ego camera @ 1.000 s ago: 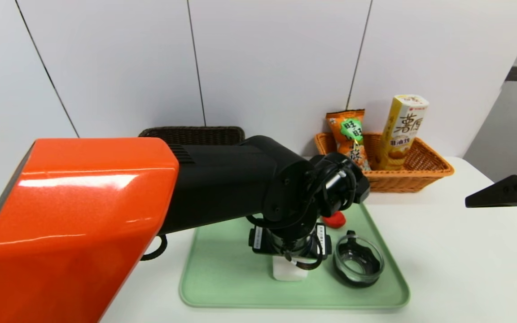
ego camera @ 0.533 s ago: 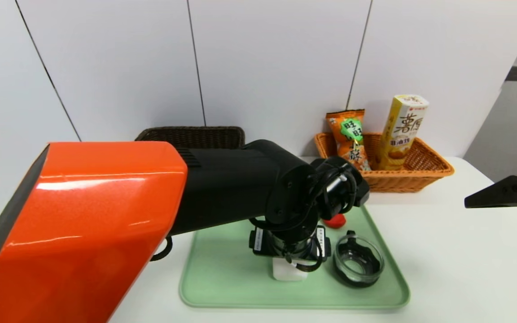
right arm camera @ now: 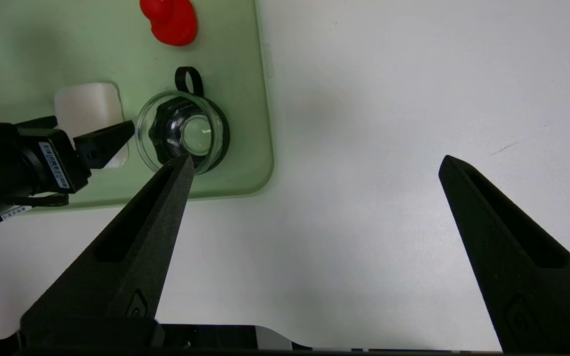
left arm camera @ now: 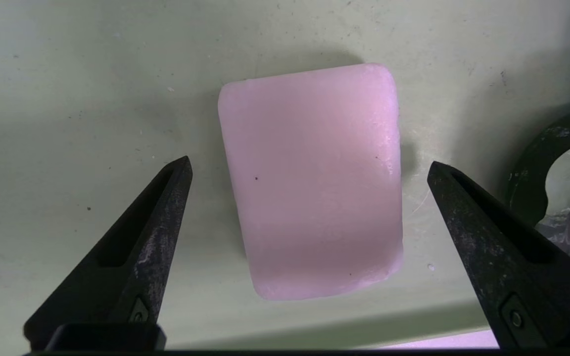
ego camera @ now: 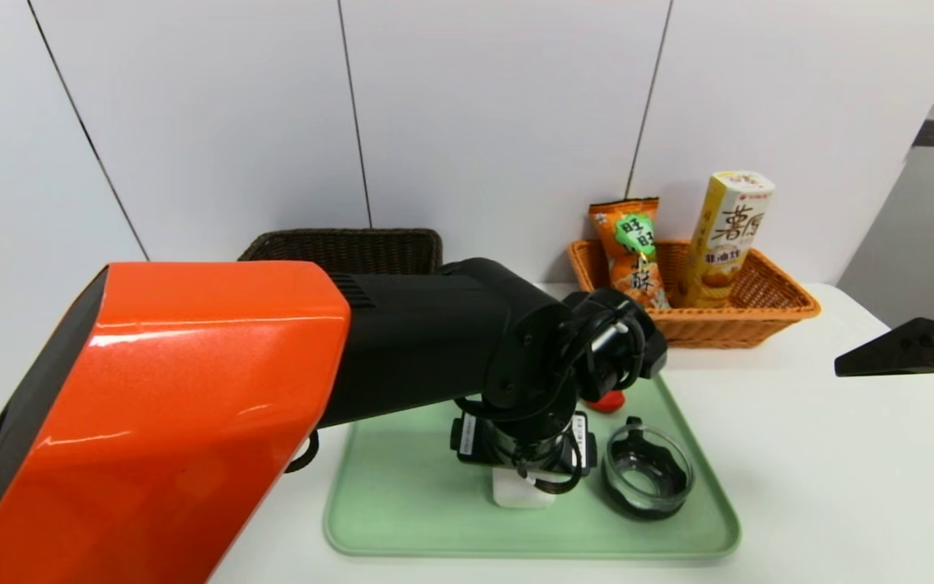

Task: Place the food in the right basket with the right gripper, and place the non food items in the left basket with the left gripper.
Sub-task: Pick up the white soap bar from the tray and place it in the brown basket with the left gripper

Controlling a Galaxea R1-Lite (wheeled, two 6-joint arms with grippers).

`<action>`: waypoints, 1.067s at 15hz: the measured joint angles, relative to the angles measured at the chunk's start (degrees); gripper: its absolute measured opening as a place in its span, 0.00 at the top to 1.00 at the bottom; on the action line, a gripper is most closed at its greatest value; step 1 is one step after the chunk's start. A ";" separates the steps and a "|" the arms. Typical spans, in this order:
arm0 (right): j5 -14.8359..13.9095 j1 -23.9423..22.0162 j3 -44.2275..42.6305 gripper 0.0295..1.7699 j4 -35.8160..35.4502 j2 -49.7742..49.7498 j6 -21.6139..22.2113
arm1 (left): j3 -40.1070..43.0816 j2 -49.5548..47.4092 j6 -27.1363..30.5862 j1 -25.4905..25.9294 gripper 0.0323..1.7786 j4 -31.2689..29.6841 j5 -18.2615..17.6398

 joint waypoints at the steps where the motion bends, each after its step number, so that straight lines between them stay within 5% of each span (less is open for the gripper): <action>1: -0.05 0.00 -0.02 0.03 0.02 0.05 -0.04 | 0.00 0.04 0.00 0.00 0.05 0.00 0.00; 9: 0.01 0.02 -0.04 0.03 0.02 0.11 -0.41 | 0.04 0.12 0.11 -0.50 0.05 0.17 0.11; 13: 0.15 0.02 -0.09 0.03 0.02 -0.12 -0.41 | 0.04 0.30 0.13 -0.74 0.41 0.28 0.09; 16: 1.06 0.02 -0.06 0.03 0.02 -0.56 -0.41 | 0.01 0.55 0.11 -0.79 0.46 0.13 0.22</action>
